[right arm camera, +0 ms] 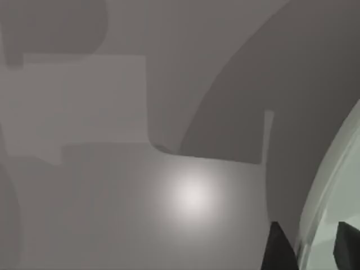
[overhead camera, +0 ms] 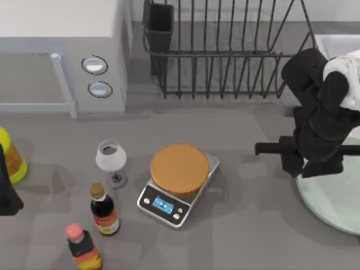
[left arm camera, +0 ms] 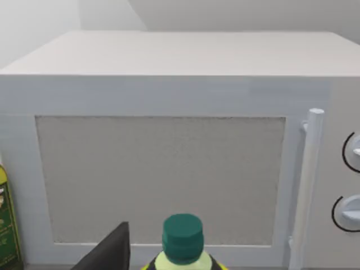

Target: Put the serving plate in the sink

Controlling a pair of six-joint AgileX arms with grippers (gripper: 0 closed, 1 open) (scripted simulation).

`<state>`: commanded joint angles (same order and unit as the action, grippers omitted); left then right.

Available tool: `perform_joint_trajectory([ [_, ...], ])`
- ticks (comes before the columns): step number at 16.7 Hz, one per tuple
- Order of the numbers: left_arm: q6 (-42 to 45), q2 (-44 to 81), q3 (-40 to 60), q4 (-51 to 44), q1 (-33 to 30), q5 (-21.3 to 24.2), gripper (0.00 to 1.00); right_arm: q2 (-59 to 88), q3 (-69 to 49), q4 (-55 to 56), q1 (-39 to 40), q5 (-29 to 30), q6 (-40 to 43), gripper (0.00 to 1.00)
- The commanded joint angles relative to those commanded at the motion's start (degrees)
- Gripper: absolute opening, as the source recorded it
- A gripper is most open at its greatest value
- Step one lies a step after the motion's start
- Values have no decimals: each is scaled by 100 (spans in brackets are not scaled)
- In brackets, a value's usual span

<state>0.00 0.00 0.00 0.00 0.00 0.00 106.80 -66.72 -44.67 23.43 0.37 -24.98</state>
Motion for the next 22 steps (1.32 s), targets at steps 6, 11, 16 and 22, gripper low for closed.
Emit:
perform_joint_trajectory([
  [6,0,0,0,0,0,0,100,-25,-2506,-2649,-7,-3,7,0],
  [11,0,0,0,0,0,0,100,-228,-4393,-4654,-52,-6,55,0],
  [16,0,0,0,0,0,0,100,-351,-4912,-5188,-79,-8,84,0],
  [22,0,0,0,0,0,0,100,-122,-5110,-5215,-185,-8,210,0],
])
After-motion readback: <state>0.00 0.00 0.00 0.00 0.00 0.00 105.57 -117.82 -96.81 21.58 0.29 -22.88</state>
